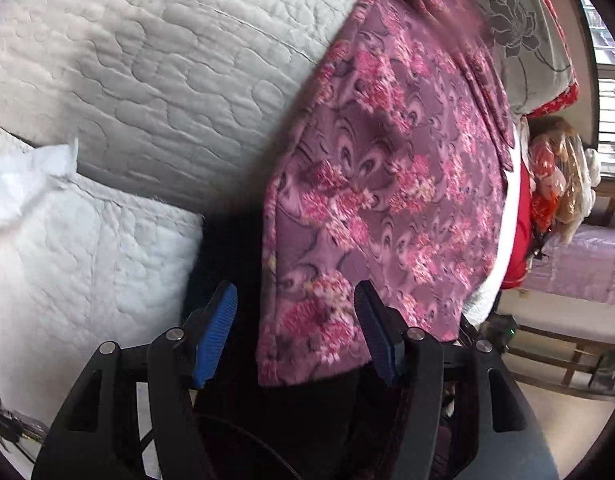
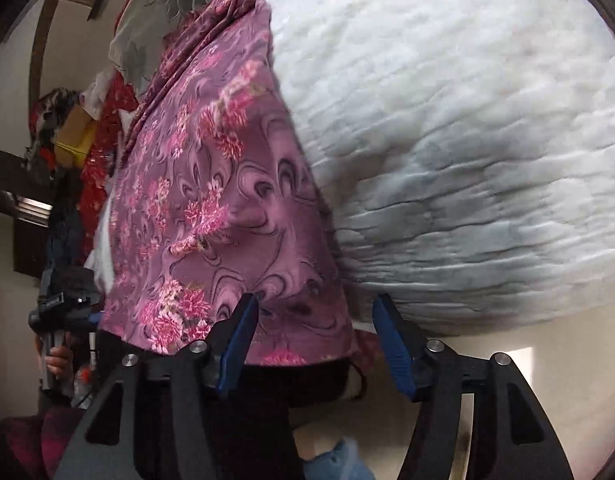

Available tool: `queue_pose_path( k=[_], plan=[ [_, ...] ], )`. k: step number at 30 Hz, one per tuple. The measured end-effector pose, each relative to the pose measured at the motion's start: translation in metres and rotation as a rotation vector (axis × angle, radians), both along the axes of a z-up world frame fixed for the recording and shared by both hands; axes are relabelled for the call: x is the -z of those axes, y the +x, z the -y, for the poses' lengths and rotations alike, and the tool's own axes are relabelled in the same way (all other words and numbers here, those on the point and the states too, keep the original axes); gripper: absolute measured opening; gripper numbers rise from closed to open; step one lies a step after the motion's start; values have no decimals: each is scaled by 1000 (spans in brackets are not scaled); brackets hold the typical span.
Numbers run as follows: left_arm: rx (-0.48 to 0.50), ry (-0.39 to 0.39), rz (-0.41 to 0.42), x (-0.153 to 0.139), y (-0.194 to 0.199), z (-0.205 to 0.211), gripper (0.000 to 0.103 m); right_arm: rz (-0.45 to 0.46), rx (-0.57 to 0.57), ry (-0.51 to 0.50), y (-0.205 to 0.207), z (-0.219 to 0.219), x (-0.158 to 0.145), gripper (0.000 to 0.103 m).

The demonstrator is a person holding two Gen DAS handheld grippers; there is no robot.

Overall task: Fold small clothes
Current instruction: 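Grasp the shirt edge with the left gripper while the right gripper grasps the other edge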

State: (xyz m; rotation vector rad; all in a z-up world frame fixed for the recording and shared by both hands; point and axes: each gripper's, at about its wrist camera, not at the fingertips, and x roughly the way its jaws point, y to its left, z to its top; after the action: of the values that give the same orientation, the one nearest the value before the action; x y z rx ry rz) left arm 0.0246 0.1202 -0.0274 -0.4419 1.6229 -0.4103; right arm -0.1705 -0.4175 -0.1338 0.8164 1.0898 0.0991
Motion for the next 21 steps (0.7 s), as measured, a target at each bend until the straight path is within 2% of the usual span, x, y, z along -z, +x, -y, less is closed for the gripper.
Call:
queue_pose_path(
  k=[2, 5, 6, 7, 8, 9, 10, 14, 21],
  plan=[
    [23, 7, 3, -1, -2, 8, 60, 12, -20, 53, 4, -3, 9, 63],
    [69, 57, 31, -3, -7, 20, 59, 32, -44, 121, 8, -9, 19, 61],
    [87, 78, 48, -5, -8, 24, 45, 40, -53, 148, 8, -10, 21, 48],
    [112, 108, 70, -8, -10, 26, 33, 51, -65, 167, 7, -12, 21, 22],
    [133, 132, 84, -11, -11, 29, 20, 64, -87, 176, 6, -14, 18, 9],
    [154, 134, 105, -16, -13, 31, 7, 78, -104, 167, 4, -16, 14, 6],
    [161, 121, 109, -19, -13, 30, 4, 103, -121, 147, 2, -18, 6, 6],
    [162, 29, 144, -35, -13, 35, 4, 197, -170, 111, -6, -25, -33, 5],
    [33, -207, 166, -54, 13, 39, 4, 394, -127, 164, -2, -19, -97, 5]
  ],
)
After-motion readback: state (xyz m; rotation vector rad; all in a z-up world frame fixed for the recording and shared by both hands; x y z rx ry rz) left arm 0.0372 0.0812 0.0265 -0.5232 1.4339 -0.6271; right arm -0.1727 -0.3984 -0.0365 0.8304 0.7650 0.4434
